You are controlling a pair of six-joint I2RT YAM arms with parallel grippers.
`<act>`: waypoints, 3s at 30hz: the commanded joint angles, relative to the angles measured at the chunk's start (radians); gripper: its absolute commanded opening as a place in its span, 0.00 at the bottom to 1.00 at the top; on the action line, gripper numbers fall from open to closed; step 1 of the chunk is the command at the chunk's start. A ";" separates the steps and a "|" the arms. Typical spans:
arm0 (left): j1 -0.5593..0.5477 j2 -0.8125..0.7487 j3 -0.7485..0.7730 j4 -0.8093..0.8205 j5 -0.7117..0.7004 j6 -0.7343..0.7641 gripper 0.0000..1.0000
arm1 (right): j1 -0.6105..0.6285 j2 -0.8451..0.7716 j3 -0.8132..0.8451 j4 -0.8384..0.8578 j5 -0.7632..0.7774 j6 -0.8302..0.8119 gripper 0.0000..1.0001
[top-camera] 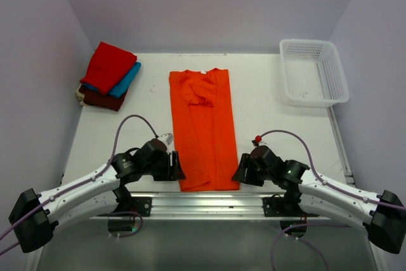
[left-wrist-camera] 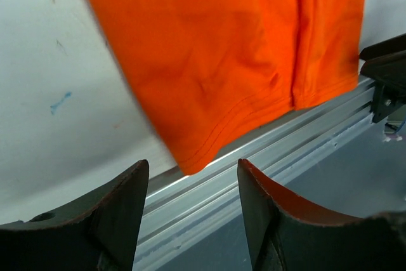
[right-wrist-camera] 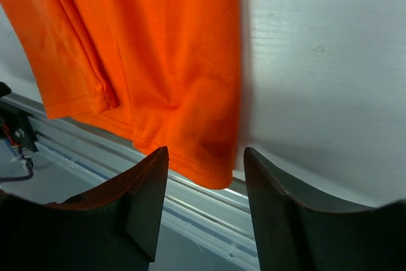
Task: Fold and stack the t-shirts
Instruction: Grab the bottom of the folded rectangular tshirt with both arms, then fold the folded rectangular tshirt in 1/3 of the way
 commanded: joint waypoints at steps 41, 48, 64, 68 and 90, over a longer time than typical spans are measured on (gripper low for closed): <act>-0.106 0.088 -0.248 0.183 -0.071 -0.249 0.56 | -0.002 -0.028 -0.054 -0.020 -0.086 0.117 0.43; -0.109 0.091 -0.246 0.176 -0.059 -0.245 0.24 | -0.002 0.030 -0.074 0.070 -0.095 0.126 0.36; -0.116 0.024 -0.254 0.231 -0.034 -0.235 0.00 | -0.002 0.012 -0.080 0.100 -0.108 0.112 0.00; -0.119 -0.073 -0.232 0.220 -0.063 -0.239 0.00 | -0.002 -0.040 -0.035 0.071 -0.089 0.083 0.00; -0.119 -0.256 -0.123 0.220 -0.374 -0.121 0.00 | -0.024 0.052 0.187 0.011 0.109 -0.136 0.00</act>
